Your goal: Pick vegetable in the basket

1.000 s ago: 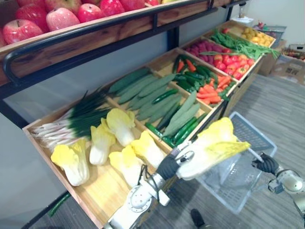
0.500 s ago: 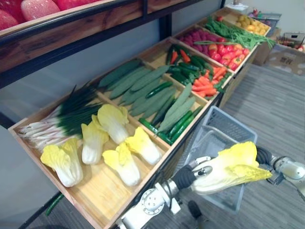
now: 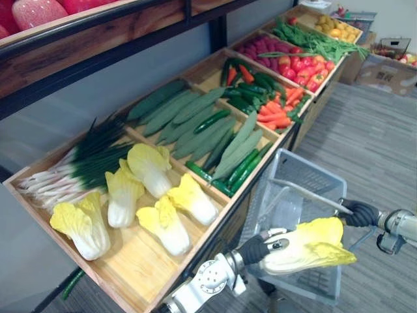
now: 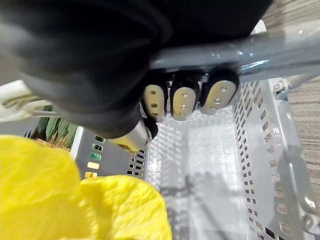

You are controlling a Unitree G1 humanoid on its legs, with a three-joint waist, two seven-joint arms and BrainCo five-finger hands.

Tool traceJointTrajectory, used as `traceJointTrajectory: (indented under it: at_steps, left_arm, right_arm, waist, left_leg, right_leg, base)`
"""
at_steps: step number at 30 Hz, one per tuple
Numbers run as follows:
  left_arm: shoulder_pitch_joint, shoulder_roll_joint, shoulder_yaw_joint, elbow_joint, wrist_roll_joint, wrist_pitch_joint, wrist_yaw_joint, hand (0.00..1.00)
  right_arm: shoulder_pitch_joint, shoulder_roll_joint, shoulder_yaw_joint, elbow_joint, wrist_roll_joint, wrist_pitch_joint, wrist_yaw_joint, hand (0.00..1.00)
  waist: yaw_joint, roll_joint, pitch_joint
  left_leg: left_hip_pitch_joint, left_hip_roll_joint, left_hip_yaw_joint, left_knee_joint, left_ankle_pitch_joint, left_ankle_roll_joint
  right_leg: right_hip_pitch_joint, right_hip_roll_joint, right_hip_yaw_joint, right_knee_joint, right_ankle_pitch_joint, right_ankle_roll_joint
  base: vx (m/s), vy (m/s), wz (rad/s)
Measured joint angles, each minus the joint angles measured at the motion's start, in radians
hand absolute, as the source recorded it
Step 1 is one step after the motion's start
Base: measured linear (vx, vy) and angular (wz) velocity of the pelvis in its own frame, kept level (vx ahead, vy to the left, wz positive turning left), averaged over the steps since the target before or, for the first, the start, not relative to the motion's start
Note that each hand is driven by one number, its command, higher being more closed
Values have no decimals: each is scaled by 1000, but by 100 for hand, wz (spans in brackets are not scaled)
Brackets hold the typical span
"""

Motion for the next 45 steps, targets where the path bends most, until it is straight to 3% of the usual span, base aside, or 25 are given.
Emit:
traceJointTrajectory:
  at_steps: [9,14,15,27,45]
  left_arm:
    - [-111,-122,18,219,167,-1,11,100]
    - [-139,-133,18,315,217,2,36,100]
    - [-141,-137,17,335,233,3,41,0]
    - [-168,-161,20,412,274,3,60,0]
    - [-170,-165,47,414,267,9,48,0]
  right_arm:
    - [1,-13,-49,-7,2,13,29,100]
    - [-12,-13,-48,-66,45,25,33,100]
    - [-19,-13,-47,-75,49,26,33,100]
    - [-40,-13,-27,-117,49,34,35,100]
    - [-39,0,-27,-120,72,34,55,100]
  waist:
    - [-23,0,0]
    - [-21,-3,2]
    - [-21,-3,3]
    - [-43,-8,6]
    - [-46,-4,3]
  left_leg:
    - [3,-24,26,-10,-4,8]
    - [12,-33,58,-9,-9,11]
    - [18,-33,68,-8,-12,11]
    - [25,-27,132,36,-48,9]
    - [20,-27,102,36,-48,11]
  right_leg:
    - [-20,-2,42,-5,7,12]
    - [-34,10,85,0,13,21]
    - [-33,14,94,1,14,22]
    - [-49,34,157,3,21,33]
    - [-39,20,134,3,21,33]
  base:
    - [35,-11,-13]
    - [29,-13,-24]
    - [38,-16,-35]
    - [46,-2,-17]
    - [53,-5,4]
